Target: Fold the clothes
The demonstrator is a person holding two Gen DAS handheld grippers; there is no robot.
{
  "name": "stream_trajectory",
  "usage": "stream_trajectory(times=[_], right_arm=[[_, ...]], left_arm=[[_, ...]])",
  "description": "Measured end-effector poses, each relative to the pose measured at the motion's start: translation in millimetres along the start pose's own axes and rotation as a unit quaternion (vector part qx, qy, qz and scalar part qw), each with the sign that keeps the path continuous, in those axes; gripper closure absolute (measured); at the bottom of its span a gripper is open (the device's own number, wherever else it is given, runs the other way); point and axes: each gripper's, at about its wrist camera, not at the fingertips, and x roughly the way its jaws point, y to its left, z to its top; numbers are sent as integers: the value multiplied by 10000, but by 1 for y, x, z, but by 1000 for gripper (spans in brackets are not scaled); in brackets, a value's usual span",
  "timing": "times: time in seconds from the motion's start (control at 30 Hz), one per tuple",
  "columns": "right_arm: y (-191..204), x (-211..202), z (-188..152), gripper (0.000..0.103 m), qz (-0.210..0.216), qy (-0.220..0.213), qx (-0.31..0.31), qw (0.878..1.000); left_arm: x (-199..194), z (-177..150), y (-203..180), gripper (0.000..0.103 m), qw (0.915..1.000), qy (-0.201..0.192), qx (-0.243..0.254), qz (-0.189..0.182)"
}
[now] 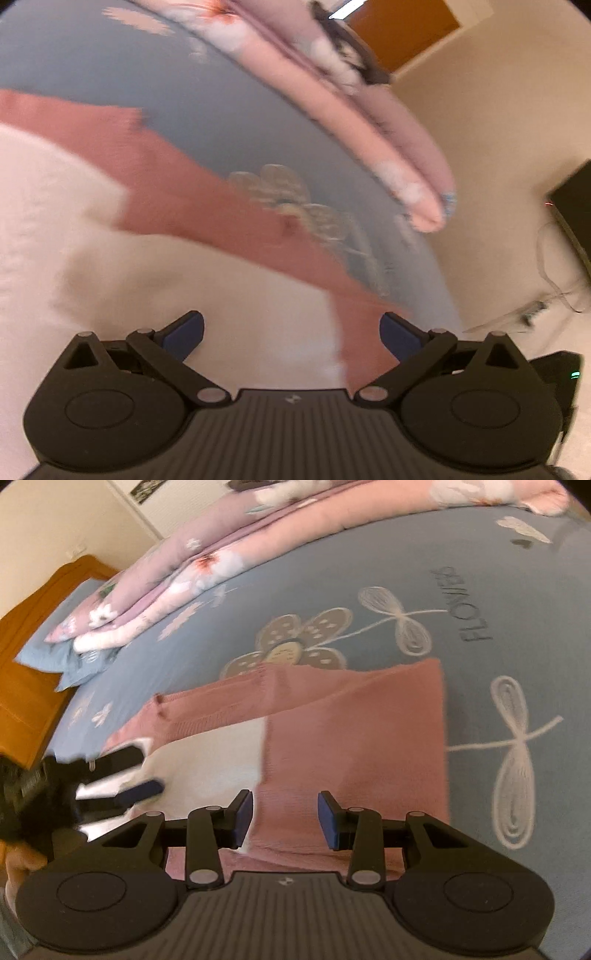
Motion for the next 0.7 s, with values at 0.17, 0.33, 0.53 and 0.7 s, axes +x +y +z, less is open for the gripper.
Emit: stream_trajectory(times=[0.17,0.33,0.53,0.7], right_arm=[[-24,-3,-5,59,37,-47,346,9994],[-38,-11,-6,59,115,-128,685,9975],[-19,-33,-4,52,456,-413,628,9961],[-14,-10,-31,51,285,-151,484,9983]], left_arm=[[-42,0,42,2,9988,-343,-347,77],[-61,8,54,3,9965,-238,-403,698],[-56,19,-8,1,9995,-287,109,96],[22,25,-56,1,9953,270,383,-842]])
